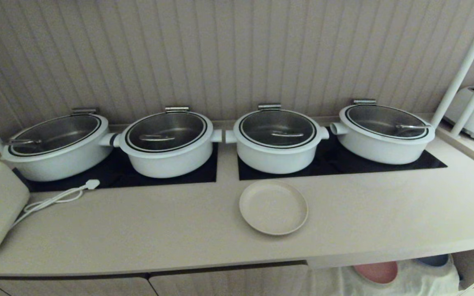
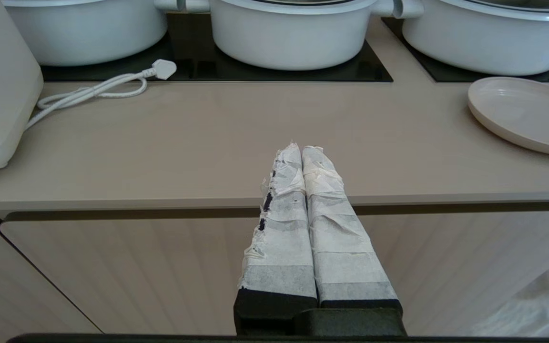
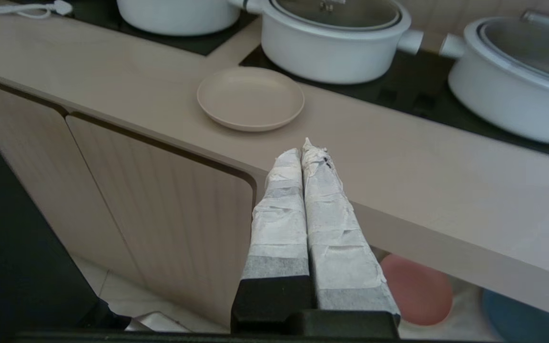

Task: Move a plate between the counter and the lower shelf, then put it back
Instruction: Pick up the plate

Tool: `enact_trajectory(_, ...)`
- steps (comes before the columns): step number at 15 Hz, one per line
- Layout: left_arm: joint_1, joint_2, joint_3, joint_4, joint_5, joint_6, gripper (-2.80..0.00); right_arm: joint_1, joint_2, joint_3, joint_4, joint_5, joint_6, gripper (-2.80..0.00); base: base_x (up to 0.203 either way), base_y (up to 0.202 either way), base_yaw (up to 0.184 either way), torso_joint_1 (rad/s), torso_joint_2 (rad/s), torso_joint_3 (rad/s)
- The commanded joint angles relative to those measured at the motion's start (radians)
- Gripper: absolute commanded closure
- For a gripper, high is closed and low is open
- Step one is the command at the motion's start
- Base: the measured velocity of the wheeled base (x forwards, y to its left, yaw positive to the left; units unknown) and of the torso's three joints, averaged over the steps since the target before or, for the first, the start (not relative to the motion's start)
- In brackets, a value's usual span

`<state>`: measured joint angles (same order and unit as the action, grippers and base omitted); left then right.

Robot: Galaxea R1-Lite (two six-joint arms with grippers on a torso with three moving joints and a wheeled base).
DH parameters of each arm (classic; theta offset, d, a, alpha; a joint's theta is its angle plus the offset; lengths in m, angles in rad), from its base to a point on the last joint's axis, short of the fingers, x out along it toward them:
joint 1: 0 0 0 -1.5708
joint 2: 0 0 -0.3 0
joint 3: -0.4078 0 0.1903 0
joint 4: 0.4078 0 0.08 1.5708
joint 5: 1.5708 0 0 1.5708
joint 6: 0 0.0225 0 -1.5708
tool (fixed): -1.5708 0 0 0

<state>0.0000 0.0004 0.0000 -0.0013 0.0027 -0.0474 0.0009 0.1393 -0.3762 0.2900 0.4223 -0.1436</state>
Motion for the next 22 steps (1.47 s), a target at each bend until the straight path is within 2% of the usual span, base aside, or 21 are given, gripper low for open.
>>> enact_trajectory(1, 0.000, 0.000, 0.000, 0.000, 0.000, 0.000, 0.00, 0.000, 0.130, -0.006, -0.022, 0.003, -0.001, 0.00, 0.000, 0.000, 0.000, 0.000, 0.00, 0.000)
enact_trajectory(5, 0.000, 0.000, 0.000, 0.000, 0.000, 0.000, 0.00, 0.000, 0.310, -0.048, -0.036, 0.009, -0.001, 0.00, 0.000, 0.000, 0.000, 0.000, 0.00, 0.000)
enact_trajectory(9, 0.000, 0.000, 0.000, 0.000, 0.000, 0.000, 0.00, 0.001, 0.558, -0.152, -0.036, 0.014, -0.001, 0.00, 0.000, 0.000, 0.000, 0.000, 0.00, 0.000)
enact_trajectory(12, 0.000, 0.000, 0.000, 0.000, 0.000, 0.000, 0.00, 0.004, 0.743, -0.234, -0.023, 0.073, 0.001, 0.00, 0.000, 0.000, 0.000, 0.000, 0.00, 0.000)
enact_trajectory(16, 0.000, 0.000, 0.000, 0.000, 0.000, 0.000, 0.00, 0.075, 0.983, -0.322, 0.048, 0.107, 0.003, 0.00, 0.000, 0.000, 0.000, 0.000, 0.00, 0.000)
enact_trajectory(18, 0.000, 0.000, 0.000, 0.000, 0.000, 0.000, 0.00, 0.106, 1.104, -0.372, 0.104, 0.086, 0.004, 0.00, 0.000, 0.000, 0.000, 0.000, 0.00, 0.000)
enact_trajectory(20, 0.000, 0.000, 0.000, 0.000, 0.000, 0.000, 0.00, 0.150, 1.229, -0.427, 0.146, 0.029, 0.015, 0.00, 0.000, 0.000, 0.000, 0.000, 0.00, 0.000)
enact_trajectory(22, 0.000, 0.000, 0.000, 0.000, 0.000, 0.000, 0.00, 0.209, 1.353, -0.499, 0.161, -0.025, 0.075, 0.00, 0.000, 0.000, 0.000, 0.000, 0.00, 0.000)
